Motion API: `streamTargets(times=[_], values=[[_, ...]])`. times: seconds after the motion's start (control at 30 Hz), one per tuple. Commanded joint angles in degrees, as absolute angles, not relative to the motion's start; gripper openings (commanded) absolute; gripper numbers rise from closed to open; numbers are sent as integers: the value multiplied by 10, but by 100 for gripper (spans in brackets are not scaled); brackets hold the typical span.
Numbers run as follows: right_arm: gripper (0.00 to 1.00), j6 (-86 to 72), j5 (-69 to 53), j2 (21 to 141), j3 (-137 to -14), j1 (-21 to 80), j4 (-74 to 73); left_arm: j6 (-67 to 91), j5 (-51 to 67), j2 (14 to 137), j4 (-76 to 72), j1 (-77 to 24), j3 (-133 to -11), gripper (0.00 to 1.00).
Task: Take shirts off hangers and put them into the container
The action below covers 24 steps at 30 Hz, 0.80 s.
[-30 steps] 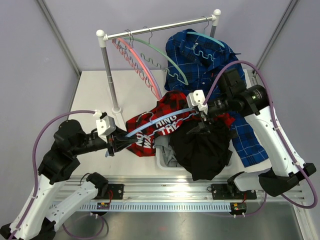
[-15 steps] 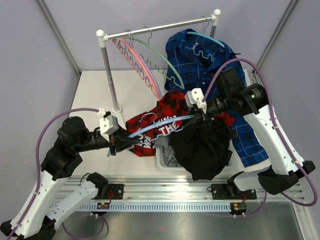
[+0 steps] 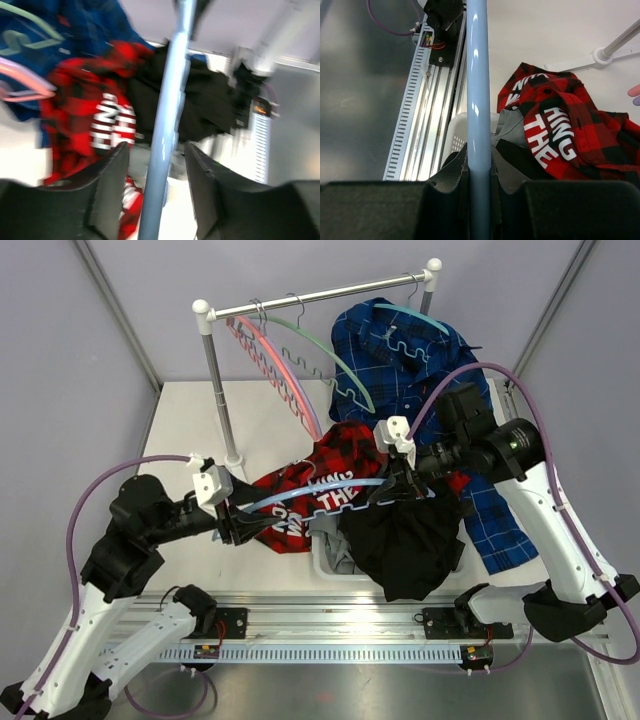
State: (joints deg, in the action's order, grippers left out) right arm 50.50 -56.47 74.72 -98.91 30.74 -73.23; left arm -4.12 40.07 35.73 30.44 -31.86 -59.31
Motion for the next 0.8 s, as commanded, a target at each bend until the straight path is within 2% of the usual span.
streamTargets(times=[0.0,0.03,0.13,0.17,0.2,0.3,0.4,0.57,0.77], values=[[0,417,-578,719,-988,294,-658,-26,297,333,220,-316,-592,62],[0,404,-593,715,-982,281,-649,-19,282,320,216,-316,-590,74],[0,351,-639,701,-978,220,-612,-21,212,287,211,-316,-591,86],[0,333,-650,696,-980,201,-599,-25,187,278,221,-316,-595,93],[0,301,-657,691,-983,170,-577,-28,129,269,225,-316,-597,96],[0,267,-652,686,-1006,111,-561,-36,15,224,237,-316,-592,99],[0,234,-628,685,-1040,73,-550,-30,-48,188,247,-316,-571,99],[0,168,-614,689,-1084,4,-513,-3,-66,167,303,-316,-533,99],[0,133,-528,691,-1114,-67,-495,26,-84,133,308,-316,-468,99]])
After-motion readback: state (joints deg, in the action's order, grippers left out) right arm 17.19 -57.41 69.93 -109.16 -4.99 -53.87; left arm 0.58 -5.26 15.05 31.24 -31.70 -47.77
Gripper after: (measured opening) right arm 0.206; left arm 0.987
